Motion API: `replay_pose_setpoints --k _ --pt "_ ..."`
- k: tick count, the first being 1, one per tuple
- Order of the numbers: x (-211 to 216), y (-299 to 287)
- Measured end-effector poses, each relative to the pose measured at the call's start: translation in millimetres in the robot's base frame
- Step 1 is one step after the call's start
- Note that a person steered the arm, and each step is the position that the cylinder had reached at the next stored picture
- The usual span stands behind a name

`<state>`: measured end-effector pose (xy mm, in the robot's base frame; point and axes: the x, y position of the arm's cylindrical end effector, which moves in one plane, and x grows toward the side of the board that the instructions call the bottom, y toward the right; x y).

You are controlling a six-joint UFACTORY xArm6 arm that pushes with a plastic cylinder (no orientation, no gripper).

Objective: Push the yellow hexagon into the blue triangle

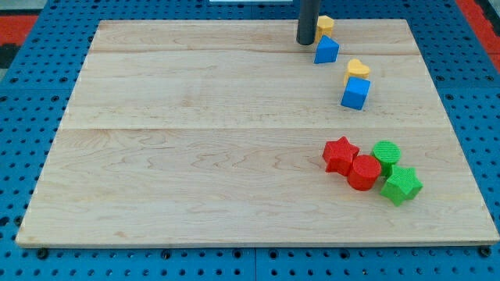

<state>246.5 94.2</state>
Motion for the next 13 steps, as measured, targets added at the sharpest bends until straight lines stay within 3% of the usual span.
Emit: replay_pose_setpoints --k 2,3,5,6,7,8,9,10,13 --pt "-5 -16" --pt "-52 -20" --pt "-38 119" --pt "-9 75" --pt "-29 49" --pt "-12 13" --pt "45 14" --pt "61 24" --pt "63 25"
